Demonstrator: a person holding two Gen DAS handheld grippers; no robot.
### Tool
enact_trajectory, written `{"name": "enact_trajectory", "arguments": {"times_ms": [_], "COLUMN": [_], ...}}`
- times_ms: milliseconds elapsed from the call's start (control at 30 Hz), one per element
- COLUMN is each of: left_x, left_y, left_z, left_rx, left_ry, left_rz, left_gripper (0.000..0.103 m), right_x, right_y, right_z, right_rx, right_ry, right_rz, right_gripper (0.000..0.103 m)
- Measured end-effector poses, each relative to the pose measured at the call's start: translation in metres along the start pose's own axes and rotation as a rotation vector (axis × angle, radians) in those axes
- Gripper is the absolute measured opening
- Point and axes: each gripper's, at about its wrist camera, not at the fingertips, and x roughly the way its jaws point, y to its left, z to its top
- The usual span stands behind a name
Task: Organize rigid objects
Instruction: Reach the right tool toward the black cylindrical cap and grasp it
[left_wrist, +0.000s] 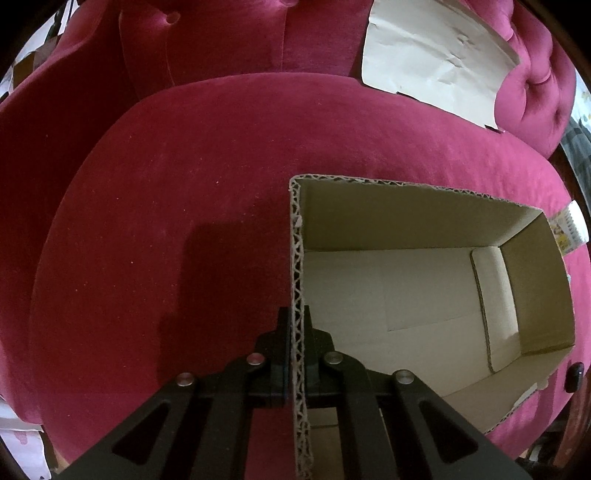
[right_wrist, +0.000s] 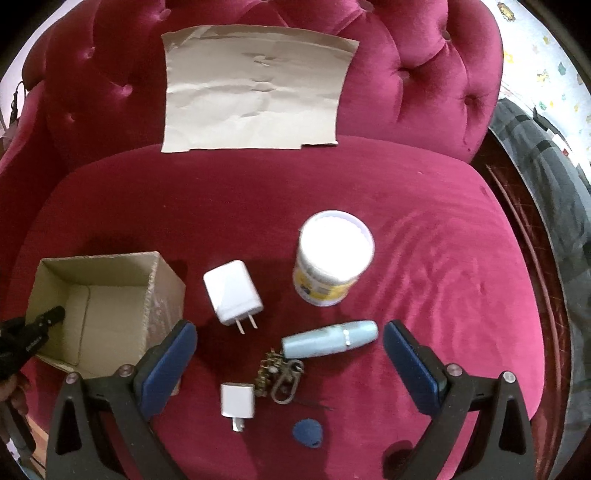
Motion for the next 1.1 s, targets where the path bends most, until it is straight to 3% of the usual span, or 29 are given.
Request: {"name": "enact_trajectory", "arguments": {"times_ms": [567, 867, 1100], "left_x": [-0.001, -0.001, -0.002], "left_y": [-0.006, -0.007, -0.007], "left_z": [-0.004, -0.007, -0.008], "left_rx": [0.002, 0.005, 0.005], "left_ry": [-0.023, -0.032, -0.041], "left_rz": [0.019, 0.024, 0.025], "left_gripper": [0.003, 0.003, 0.003], "right_x": [0.003, 0.016, 0.016], "right_y": [-0.061, -0.092, -0.104], "right_z": [-0.031, -0.055, -0.077], "right_rx": [0.062, 0.131, 0.183], "right_ry": [0.092, 0.217, 0.265], "right_rz": [-0.066, -0.107, -0.124], "right_gripper": [0.103, 0.103, 0.103]}}
